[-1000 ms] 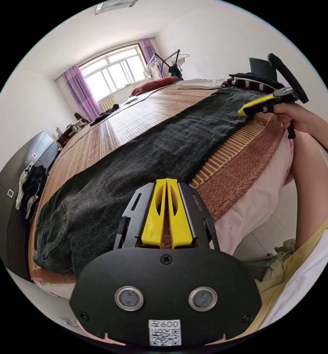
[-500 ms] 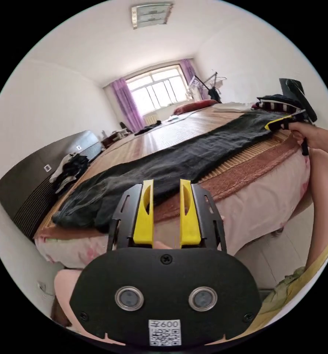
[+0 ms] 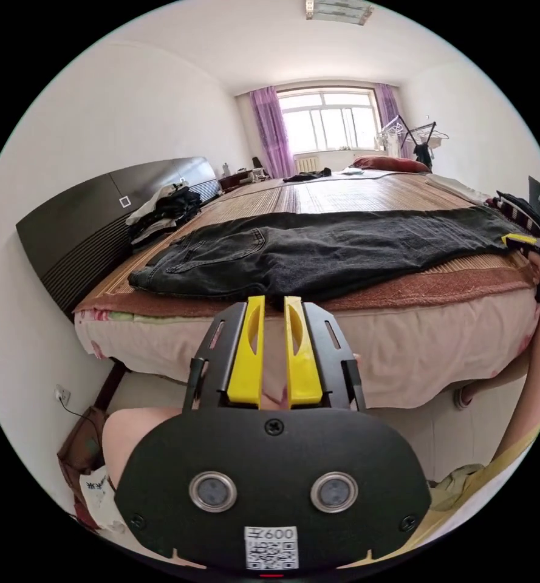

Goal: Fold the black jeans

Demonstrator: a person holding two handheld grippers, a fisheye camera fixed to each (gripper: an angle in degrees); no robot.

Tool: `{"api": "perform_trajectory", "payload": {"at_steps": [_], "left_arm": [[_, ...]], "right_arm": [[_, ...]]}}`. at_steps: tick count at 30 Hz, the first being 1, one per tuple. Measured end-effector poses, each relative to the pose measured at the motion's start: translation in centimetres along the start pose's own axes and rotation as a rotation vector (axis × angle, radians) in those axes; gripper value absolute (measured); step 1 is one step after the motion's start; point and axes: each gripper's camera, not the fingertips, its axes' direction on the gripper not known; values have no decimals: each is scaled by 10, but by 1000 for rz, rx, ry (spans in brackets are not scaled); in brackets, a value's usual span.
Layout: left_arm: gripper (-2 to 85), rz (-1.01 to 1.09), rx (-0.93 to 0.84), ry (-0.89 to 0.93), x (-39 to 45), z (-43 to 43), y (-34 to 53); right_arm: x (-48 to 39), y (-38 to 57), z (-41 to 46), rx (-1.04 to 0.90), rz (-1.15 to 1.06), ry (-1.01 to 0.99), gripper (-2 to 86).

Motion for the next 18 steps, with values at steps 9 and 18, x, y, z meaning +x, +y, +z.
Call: {"api": "perform_trajectory", "payload": {"at_steps": [9, 18], "left_arm": [[26, 604, -60, -330, 101, 40, 39], [22, 375, -91, -224, 81, 48, 47]], "right_arm": [[-49, -49, -56, 83, 105, -173, -8], [-195, -162, -116, 171, -170, -999, -9]]}}
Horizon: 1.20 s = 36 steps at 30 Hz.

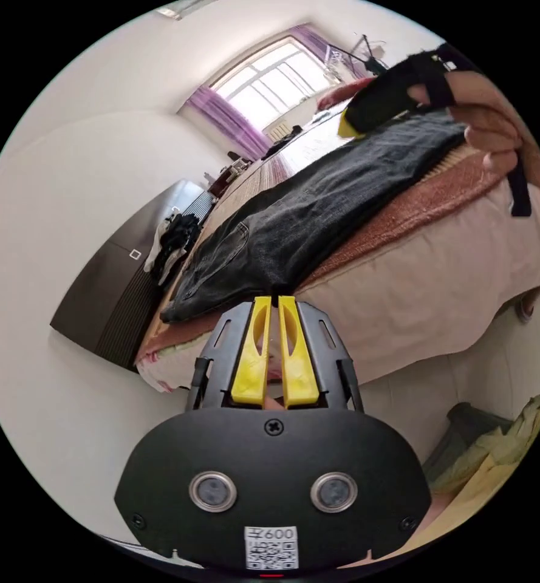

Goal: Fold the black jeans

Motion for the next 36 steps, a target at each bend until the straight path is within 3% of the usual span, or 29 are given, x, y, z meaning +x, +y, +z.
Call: {"api": "perform_trajectory", "payload": {"at_steps": [5, 11, 14, 19, 30, 36], "left_arm": [[16, -18, 26, 8, 2, 0, 19], [34, -90, 94, 26, -17, -8, 33], [76, -44, 79, 23, -20, 6, 29], [70, 53, 128, 29, -24, 17, 36], [36, -114, 171, 149, -74, 16, 50], [20, -21, 140, 79, -72, 22, 42]], "right_arm": [[1, -76, 73, -324, -38, -327, -9], [28, -122, 84, -412, 12, -426, -9], [39, -140, 81, -399, 61, -428, -9], [44, -170, 79, -401, 71, -391, -8], [30, -247, 85, -467, 25, -276, -8], [25, -282, 86, -462, -15, -283, -8]]}}
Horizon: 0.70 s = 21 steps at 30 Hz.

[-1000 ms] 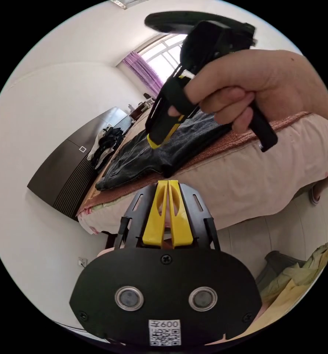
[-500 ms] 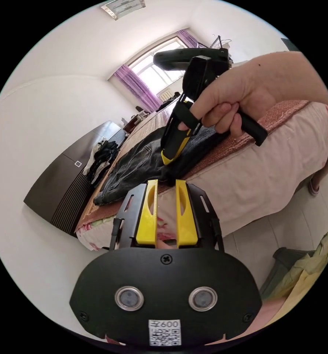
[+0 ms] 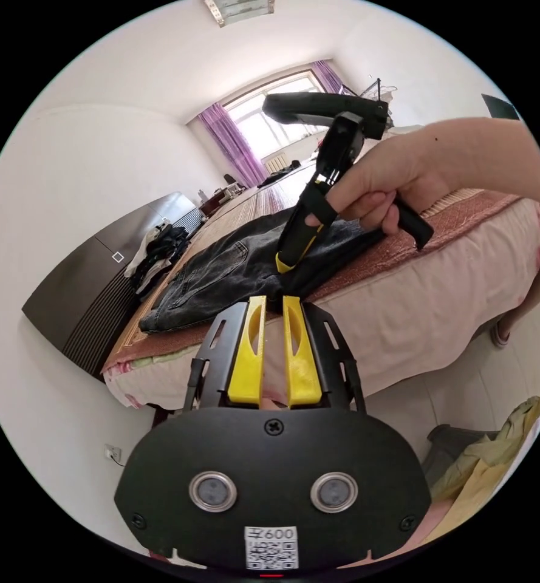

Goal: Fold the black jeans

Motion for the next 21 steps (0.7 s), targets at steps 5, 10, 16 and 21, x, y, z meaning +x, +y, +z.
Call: {"api": "perform_trajectory", "payload": {"at_steps": [5, 10, 16, 21], "left_arm": [[24, 16, 10, -50, -5, 4, 2], [26, -37, 17, 18, -37, 2, 7], [26, -45, 5, 20, -62, -1, 3], [25, -18, 11, 2, -79, -4, 0]], "right_arm": [[9, -44, -4, -102, 56, -86, -8], [22, -94, -7, -221, 11, -37, -8], [127, -125, -47, -136, 366, -40, -9], [122, -127, -75, 25, 441, 290, -9]]}}
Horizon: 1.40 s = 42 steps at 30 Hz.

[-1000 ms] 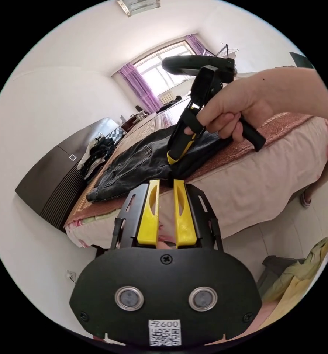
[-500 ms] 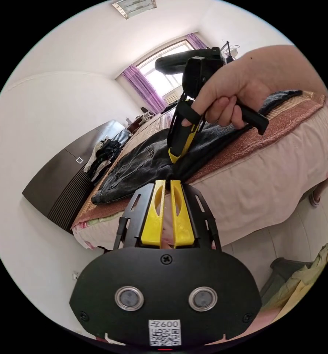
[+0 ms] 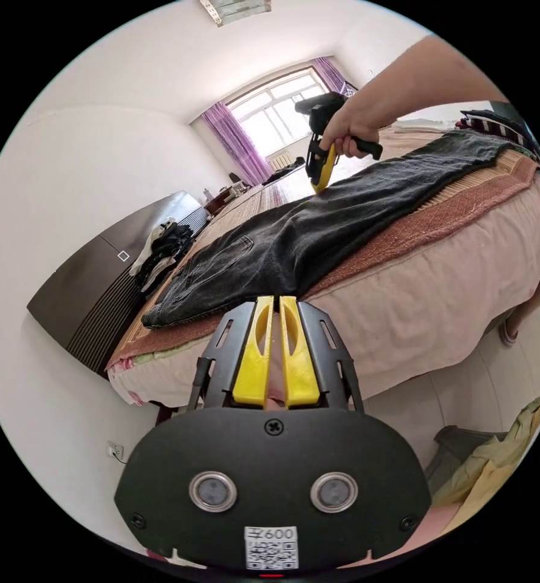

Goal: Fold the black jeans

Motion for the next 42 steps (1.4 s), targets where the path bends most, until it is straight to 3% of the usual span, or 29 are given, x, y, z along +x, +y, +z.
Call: {"api": "perform_trajectory", "payload": {"at_steps": [3, 5, 7, 9, 12, 14, 16, 17, 19, 23, 25, 28, 31, 32, 34, 37, 42], "left_arm": [[26, -5, 5, 16, -18, -2, -2], [27, -8, 8, 22, -29, -3, -4], [28, -3, 5, 26, -43, -4, -7], [27, 4, 3, 30, -54, -5, -8], [25, -18, 9, 50, -78, -8, -9], [24, -61, 11, 80, -97, -8, -10], [24, -149, 18, 120, -120, -10, -9], [24, -225, 18, 155, -136, -11, -8], [23, -371, 5, 241, -168, -14, -4], [18, -432, -67, 234, -206, -24, 2], [14, -571, 18, 201, -258, -40, 7], [9, -602, 68, 253, -310, -33, -8], [5, -533, 87, 587, -358, 17, -42], [5, -509, 73, 636, -360, 28, -47], [5, -412, -158, 630, -362, 78, -54], [5, -526, -102, 781, -396, 97, -30], [5, -430, -92, 694, -398, 84, -40]], "right_arm": [[-38, 12, 9, 23, -192, -412, -9], [-63, 15, 42, -169, -272, -590, -8], [-70, 17, 65, -283, -313, -527, -8], [-56, 14, 71, -268, -273, -552, -8], [5, 11, 64, -108, 66, -561, -8], [13, 35, 28, 177, 203, -242, -8], [-18, 59, 10, 283, 78, 33, -8], [-40, 73, 11, 263, -21, 78, -8], [-69, 98, 16, 189, -157, -52, -8], [-131, 172, 27, 114, -346, -353, -9], [-148, 190, 34, 79, -400, -362, -9], [-160, 205, 48, 37, -454, -376, -9], [-163, 219, 75, -70, -435, -347, -9], [-163, 230, 76, -22, -446, -348, -9], [-161, 249, 79, 30, -430, -350, -9], [-161, 282, 83, 112, -432, -323, -9], [-165, 322, 88, 184, -424, -274, -8]]}}
